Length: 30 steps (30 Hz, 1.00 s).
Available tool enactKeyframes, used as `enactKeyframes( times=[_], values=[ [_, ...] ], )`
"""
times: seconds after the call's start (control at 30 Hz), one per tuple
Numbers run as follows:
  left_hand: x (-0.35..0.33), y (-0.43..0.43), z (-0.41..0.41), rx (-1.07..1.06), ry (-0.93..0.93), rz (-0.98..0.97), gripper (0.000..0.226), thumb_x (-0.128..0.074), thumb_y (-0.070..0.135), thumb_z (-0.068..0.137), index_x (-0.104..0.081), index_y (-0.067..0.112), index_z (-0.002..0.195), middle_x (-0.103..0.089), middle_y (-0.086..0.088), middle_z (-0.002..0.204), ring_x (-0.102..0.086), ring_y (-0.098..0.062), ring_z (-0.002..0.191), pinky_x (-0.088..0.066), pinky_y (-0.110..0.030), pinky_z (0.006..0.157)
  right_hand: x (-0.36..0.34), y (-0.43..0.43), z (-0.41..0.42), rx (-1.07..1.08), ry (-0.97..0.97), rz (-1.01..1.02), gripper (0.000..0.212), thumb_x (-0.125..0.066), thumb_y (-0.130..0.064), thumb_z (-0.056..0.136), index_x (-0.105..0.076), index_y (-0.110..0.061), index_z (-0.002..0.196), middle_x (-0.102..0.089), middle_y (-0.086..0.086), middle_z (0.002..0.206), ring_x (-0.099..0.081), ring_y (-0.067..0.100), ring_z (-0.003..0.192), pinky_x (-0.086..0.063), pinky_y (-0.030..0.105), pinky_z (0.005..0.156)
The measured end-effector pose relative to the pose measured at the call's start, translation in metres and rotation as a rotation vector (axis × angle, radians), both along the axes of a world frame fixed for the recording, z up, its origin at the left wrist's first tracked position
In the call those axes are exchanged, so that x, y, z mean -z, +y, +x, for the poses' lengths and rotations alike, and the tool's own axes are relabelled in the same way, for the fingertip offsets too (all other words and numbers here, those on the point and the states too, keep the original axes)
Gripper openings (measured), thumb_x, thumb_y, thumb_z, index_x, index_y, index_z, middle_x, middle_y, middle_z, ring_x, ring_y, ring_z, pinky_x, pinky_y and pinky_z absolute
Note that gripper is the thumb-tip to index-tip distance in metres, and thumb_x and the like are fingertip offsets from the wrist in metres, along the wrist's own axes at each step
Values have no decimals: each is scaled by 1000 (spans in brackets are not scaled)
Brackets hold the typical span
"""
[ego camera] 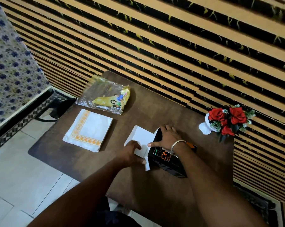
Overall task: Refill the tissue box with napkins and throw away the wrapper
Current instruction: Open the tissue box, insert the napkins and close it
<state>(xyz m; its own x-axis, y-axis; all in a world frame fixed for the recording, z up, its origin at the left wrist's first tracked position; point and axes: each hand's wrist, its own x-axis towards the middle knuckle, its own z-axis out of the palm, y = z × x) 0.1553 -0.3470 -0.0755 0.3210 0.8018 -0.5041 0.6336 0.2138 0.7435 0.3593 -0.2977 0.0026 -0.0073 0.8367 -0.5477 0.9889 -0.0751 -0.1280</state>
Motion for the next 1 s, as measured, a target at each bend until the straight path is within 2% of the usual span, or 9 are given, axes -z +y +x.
enactKeyframes(
  times=[0.1,0.27,0.4,0.57,0.67,0.77,0.83,0.9,1.0],
  values=[
    [-2,-2,10,-43,22,22,90,-87,49,62,-50,13,136,-41,0,145,-41,-19,134,-36,-25,104,-4,0,-1,8,8,7,126,-70,-81,58,-19,-14,153,-15,17,162,-11,39,150,-21,51,121],
    [1,-5,13,-36,47,12,109,-81,57,66,-33,8,151,-27,-4,158,-30,-22,144,-30,-35,119,0,-16,-1,-80,-12,17,153,-65,-91,42,-2,-11,157,24,1,164,18,29,152,-11,60,121],
    [6,-4,14,-14,105,50,108,-77,52,75,-21,6,155,-15,-5,163,-18,-23,150,-21,-32,121,-3,-26,-5,-132,-55,-74,167,-72,-88,34,19,-15,154,9,8,166,5,29,154,-4,60,120],
    [4,0,15,78,166,38,112,-76,53,75,-15,8,156,-7,-5,166,-8,-23,153,-14,-32,122,-2,-28,-12,-186,-121,-43,160,-75,-80,45,20,-10,153,-1,15,164,-4,38,152,-11,64,119],
    [-8,11,5,153,187,76,99,-79,44,76,-28,11,153,-23,-10,162,-25,-25,148,-24,-33,120,0,-30,-13,-202,-139,-31,154,-77,-72,51,18,-10,153,-2,16,164,-5,39,151,-13,64,119],
    [-29,18,-30,-39,66,276,58,-68,39,85,-51,20,137,-55,-7,139,-56,-26,125,-46,-33,103,2,-29,-13,-197,-138,-24,154,-76,-72,49,19,-10,154,-3,15,163,-6,38,150,-14,64,118],
    [-40,27,-68,-305,108,449,42,-61,34,92,-55,18,131,-59,-6,132,-58,-24,119,-46,-35,100,4,-28,-13,-203,-148,-17,154,-74,-74,48,19,-10,154,-4,15,163,-7,38,150,-15,64,117],
    [-42,42,-110,-559,264,520,47,-63,28,91,-53,10,133,-55,-14,134,-54,-32,122,-44,-42,103,4,-26,-14,-200,-154,-24,154,-74,-75,48,18,-10,154,-4,15,163,-7,38,150,-16,65,117],
    [-37,61,-163,-714,472,236,81,-70,31,86,-28,4,149,-32,-25,153,-32,-44,139,-29,-51,115,3,-25,-15,-198,-165,-27,153,-74,-75,50,17,-9,154,-5,14,162,-8,36,150,-19,63,116]
  ],
)
